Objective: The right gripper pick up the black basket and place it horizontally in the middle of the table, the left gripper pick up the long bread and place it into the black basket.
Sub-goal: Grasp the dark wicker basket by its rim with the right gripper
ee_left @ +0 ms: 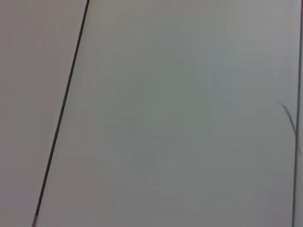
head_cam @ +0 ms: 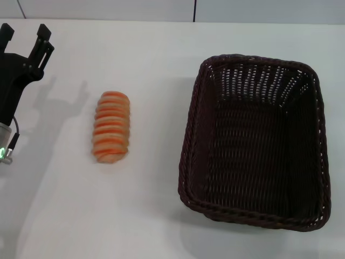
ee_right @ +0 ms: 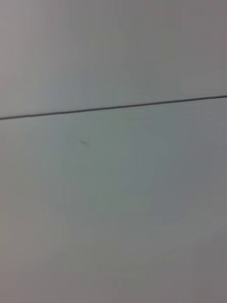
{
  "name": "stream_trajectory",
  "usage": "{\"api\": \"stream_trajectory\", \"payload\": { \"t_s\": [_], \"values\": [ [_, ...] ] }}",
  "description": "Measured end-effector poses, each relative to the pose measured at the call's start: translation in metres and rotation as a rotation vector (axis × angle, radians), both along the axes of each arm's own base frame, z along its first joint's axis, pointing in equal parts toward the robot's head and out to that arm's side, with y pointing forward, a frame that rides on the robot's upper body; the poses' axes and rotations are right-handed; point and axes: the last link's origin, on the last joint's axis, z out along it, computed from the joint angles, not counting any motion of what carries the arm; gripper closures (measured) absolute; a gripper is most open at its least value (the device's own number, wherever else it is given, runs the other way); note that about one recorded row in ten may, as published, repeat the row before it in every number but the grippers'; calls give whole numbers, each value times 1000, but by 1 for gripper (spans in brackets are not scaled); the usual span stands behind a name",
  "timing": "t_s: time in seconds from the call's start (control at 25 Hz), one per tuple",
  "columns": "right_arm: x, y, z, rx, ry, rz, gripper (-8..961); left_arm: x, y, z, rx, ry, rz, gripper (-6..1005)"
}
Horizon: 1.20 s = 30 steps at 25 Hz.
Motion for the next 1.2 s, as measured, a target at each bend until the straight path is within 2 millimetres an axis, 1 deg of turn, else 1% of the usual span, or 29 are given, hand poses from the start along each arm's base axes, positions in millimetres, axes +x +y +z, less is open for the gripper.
{"api": "stream_trajectory", "payload": {
  "t_s": [0.04,0.16,0.2,0.36,0.4,0.44,0.48,0.56,0.6,0.64,0.76,0.8,0.84,0.92,1.0,1.08,1.16,1.2],
  "values": [
    [-6,-2,5,-31,5,-16,285,0,0,0,0,0,-1,201],
    [-9,-2,8,-47,14,-20,285,1,1,0,1,0,-3,202],
    [-14,-2,16,-85,30,-35,286,1,1,0,2,0,-5,202],
    [-19,-2,23,-161,49,-64,286,2,1,1,5,0,-10,202],
    [-22,0,28,-219,60,-82,286,2,1,2,10,0,-16,202],
    [-22,0,28,-219,60,-82,286,2,1,2,10,0,-16,202],
    [-26,2,33,-269,69,-95,285,3,1,2,12,-1,-18,202],
    [-29,3,35,-291,71,-97,285,3,0,3,14,-1,-21,201],
    [-34,6,40,-342,73,-107,285,3,0,3,15,-1,-23,201],
    [-34,6,40,-342,73,-107,285,3,0,3,15,0,-23,201],
    [-40,7,45,-417,85,-125,285,4,0,3,15,2,-28,201],
    [-43,9,50,-457,101,-138,285,4,0,3,15,2,-30,201],
    [-43,9,50,-457,101,-138,285,4,0,3,15,2,-30,201],
    [-46,10,56,-497,106,-154,284,5,1,4,19,1,-36,201],
    [-52,12,64,-562,89,-182,284,7,1,5,25,-2,-47,202],
    [-54,13,64,-590,76,-195,284,8,2,5,27,-3,-49,202],
    [-61,15,66,-636,34,-217,284,10,4,5,28,-4,-55,202],
    [-70,16,67,-669,-13,-233,284,10,4,5,28,-4,-57,202]
  ]
}}
